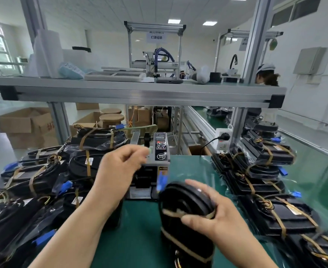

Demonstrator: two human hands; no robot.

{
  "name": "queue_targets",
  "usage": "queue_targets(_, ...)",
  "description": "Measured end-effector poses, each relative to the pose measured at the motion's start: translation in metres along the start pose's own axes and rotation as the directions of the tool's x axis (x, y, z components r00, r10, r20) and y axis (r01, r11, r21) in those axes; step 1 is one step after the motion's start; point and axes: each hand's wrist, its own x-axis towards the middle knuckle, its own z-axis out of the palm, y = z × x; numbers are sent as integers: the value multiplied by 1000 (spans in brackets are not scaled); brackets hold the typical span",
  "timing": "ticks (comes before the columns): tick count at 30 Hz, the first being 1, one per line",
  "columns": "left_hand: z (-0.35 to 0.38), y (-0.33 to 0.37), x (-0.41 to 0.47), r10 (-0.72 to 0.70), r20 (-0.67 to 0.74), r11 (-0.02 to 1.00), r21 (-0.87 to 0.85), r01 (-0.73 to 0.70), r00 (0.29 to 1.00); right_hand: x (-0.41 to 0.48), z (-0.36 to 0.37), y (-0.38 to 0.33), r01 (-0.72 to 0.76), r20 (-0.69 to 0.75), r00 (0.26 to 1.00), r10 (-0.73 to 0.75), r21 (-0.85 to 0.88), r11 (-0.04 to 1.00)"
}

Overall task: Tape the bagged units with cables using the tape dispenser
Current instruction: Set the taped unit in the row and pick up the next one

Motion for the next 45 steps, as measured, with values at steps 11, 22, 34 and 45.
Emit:
queue_targets(11, 33, -91, 13, -795, -18, 523, -525, 671, 606, 7, 31, 18, 16, -219, 976, -14, 6, 1000)
queue_targets(22, 48, -92, 38, -876, -8, 381, -625, 682, 483, 10, 29, 16, 49, -216, 975, -47, 3, 999)
queue_targets(34, 34, -42, -13, -535, 124, 689, -509, 516, 836, 13, 22, 20, 33, -177, 984, -28, 22, 999)
queue_targets(45, 38, 18, -24, -319, 333, 915, -136, 380, 887, 10, 30, 21, 99, -147, 985, -93, 32, 995)
